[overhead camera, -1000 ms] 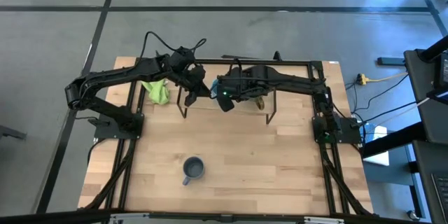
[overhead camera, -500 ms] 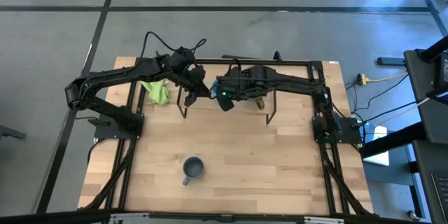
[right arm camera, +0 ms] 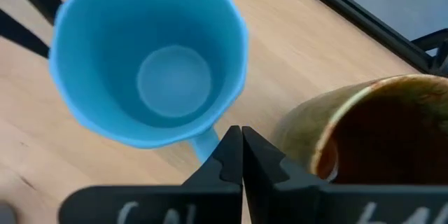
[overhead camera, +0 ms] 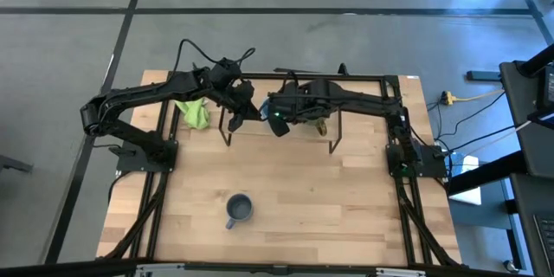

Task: Stack small to large cups/mugs on shelf
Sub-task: Put the blue mug on the shelf

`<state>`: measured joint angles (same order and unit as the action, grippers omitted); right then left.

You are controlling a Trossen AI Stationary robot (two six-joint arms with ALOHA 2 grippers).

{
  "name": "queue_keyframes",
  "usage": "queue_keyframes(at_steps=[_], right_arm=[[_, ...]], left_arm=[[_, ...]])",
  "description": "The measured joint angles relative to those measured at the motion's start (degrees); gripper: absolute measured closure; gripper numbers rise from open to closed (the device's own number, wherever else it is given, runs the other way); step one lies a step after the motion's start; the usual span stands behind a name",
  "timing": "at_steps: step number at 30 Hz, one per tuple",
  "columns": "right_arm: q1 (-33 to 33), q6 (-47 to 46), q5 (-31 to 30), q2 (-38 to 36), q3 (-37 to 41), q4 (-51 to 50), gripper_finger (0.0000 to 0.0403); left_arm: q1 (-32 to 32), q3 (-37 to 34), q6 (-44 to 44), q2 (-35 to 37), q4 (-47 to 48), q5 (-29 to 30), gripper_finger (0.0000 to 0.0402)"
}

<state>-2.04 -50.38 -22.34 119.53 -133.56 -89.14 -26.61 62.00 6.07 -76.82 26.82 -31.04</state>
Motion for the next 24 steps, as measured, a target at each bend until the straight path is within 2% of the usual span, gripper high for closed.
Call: queue_keyframes(at_steps=[24], right_arm=[[0.4, 0.1, 3.1, 0.2, 0.0, 3.7, 0.0403]], left_arm=[[-1.6, 0.0, 0.7, 0.0, -0.1, 0.3, 0.0347]])
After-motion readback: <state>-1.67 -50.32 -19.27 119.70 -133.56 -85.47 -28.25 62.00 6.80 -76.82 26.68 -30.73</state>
